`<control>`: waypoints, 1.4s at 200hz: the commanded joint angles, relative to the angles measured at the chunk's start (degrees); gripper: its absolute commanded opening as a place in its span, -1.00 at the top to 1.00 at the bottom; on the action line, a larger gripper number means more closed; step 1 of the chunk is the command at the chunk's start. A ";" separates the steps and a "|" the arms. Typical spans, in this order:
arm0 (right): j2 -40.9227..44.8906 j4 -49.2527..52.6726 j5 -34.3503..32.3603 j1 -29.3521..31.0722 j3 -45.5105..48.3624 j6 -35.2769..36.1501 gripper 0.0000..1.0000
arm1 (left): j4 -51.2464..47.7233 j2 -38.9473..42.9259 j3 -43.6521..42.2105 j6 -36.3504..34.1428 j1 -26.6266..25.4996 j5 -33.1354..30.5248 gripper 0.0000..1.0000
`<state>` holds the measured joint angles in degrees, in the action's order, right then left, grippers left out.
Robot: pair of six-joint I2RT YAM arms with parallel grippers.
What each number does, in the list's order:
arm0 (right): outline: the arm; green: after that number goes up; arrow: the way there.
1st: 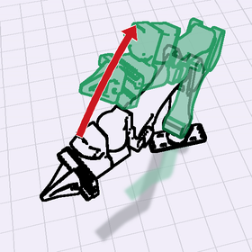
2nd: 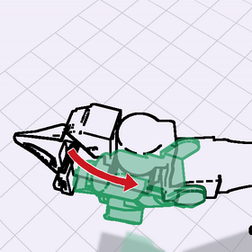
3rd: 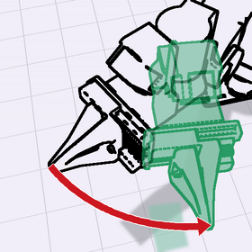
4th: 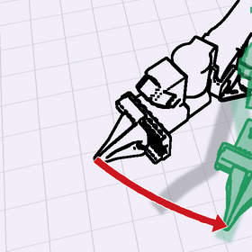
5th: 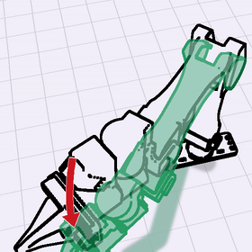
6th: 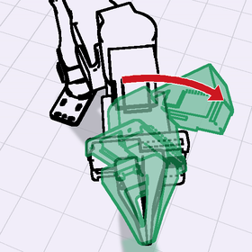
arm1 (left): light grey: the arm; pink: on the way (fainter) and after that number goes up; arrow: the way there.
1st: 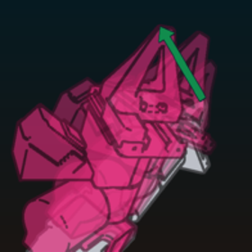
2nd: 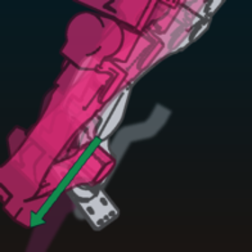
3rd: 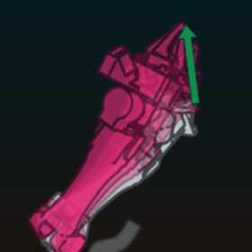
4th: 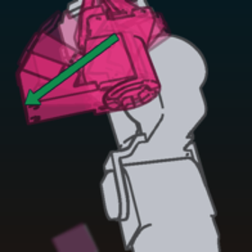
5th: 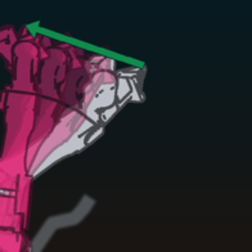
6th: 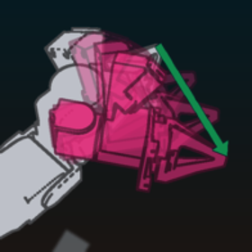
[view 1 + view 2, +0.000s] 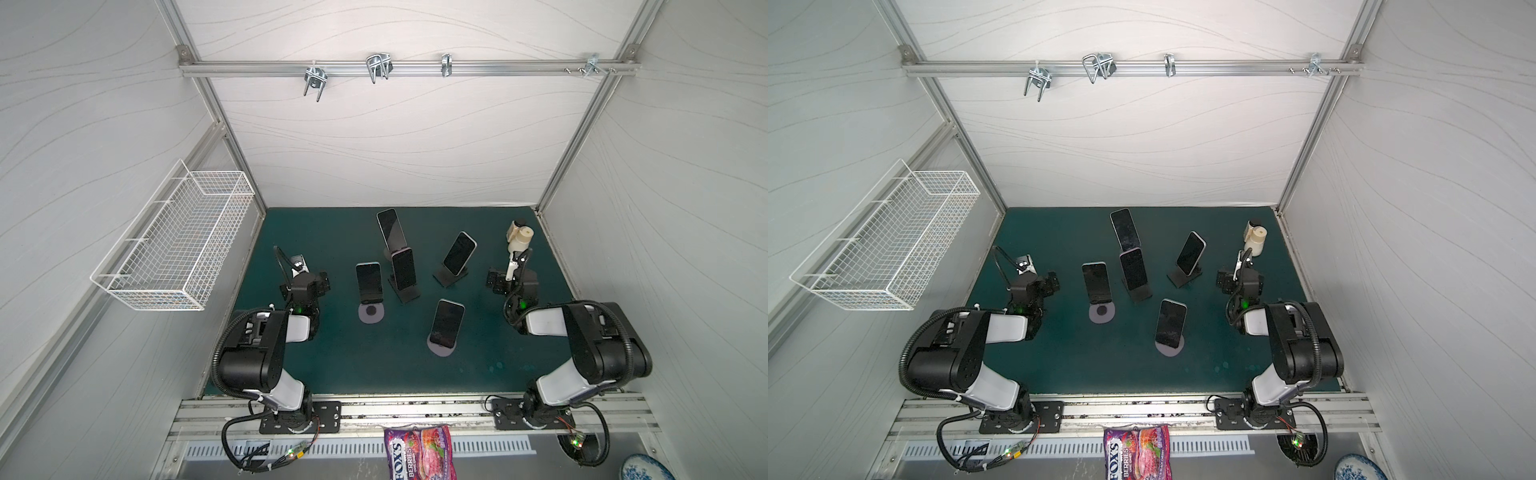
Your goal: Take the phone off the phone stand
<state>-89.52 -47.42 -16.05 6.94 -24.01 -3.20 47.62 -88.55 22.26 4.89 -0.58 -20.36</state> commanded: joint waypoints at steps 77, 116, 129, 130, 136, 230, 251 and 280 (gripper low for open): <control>6.31 -3.93 1.91 -2.03 5.02 -1.50 -0.98 | 6.63 11.31 -6.22 -2.31 -3.03 -4.22 -0.93; 13.74 15.69 -3.22 -3.51 -2.50 -6.26 -0.98 | 0.15 18.51 -4.69 -3.71 -3.05 -4.83 -0.94; 15.55 17.31 -3.94 -3.51 -3.57 -6.50 -0.98 | -2.22 20.87 -3.80 -4.20 -3.04 -6.13 -0.94; 15.71 17.51 -3.96 -3.51 -3.66 -6.53 -0.98 | -2.51 21.14 -3.67 -4.19 -3.03 -6.16 -0.94; 16.67 19.03 -4.11 -3.51 -4.54 -6.76 -0.98 | -4.25 22.50 -3.07 -4.48 -3.03 -6.29 -0.94; 19.18 63.76 -10.61 -3.82 -35.14 -31.24 -0.98 | -39.74 45.88 7.50 -7.01 -3.04 14.52 -0.95; 21.48 62.08 -6.33 -4.30 -35.44 -32.92 -0.98 | -42.47 52.37 6.18 -3.90 -3.04 23.09 -0.94; 23.23 61.00 0.34 -4.30 -36.90 -33.60 -0.98 | -43.79 57.31 5.41 -2.51 -3.19 36.22 -0.92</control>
<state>-68.42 10.39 -20.71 2.92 -58.87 -32.45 6.90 -34.09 27.81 0.93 -3.53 1.28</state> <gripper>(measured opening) 0.990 0.964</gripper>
